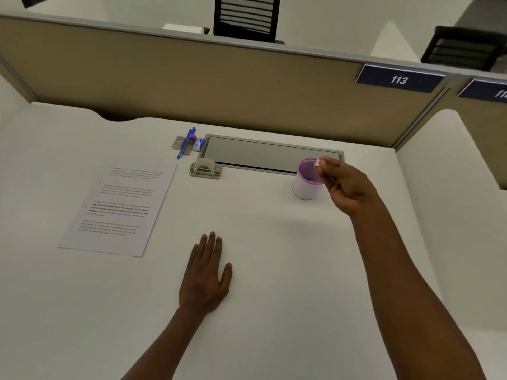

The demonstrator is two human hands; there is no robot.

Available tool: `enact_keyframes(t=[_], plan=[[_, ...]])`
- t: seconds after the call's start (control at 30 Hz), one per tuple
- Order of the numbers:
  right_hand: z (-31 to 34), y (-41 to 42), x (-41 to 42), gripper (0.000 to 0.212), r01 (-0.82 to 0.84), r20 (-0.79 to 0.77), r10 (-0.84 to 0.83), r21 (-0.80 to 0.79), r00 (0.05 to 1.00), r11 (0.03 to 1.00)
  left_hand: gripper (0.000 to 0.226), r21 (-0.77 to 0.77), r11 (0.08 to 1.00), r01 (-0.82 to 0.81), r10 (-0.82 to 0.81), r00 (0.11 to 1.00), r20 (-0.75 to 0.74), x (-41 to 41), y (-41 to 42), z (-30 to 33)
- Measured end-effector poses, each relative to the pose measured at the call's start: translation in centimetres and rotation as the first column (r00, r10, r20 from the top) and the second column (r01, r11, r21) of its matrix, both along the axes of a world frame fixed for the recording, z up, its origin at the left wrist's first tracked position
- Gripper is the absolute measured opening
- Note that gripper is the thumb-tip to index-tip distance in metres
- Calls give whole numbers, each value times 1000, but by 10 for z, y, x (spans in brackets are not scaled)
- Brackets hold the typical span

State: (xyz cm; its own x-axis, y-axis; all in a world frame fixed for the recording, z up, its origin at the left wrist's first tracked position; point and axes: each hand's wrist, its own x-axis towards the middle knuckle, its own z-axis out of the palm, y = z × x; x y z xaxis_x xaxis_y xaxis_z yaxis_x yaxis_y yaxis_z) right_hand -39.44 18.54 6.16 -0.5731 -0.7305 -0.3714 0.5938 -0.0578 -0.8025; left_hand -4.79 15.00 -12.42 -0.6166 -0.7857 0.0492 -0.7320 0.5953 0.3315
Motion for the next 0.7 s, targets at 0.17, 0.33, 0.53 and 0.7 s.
enact_keyframes(t=[0.17,0.33,0.53,0.7], plan=[[3,-37,-48,12,125,-599,141,380,788,917,71,-3,1000,2,-2,1000,-4,-1,0,-1],[-20,-60,-47,18,235,-744,645,668,175,706,70,-1,1000,-7,7,1000,-2,-1,0,-1],[-28,-63,-36,21,306,-732,678,632,-68,712,70,6,1000,-12,12,1000,-4,-1,0,0],[-34,-60,-35,17,372,-729,670,588,-140,718,70,7,1000,-8,8,1000,2,-1,0,3]])
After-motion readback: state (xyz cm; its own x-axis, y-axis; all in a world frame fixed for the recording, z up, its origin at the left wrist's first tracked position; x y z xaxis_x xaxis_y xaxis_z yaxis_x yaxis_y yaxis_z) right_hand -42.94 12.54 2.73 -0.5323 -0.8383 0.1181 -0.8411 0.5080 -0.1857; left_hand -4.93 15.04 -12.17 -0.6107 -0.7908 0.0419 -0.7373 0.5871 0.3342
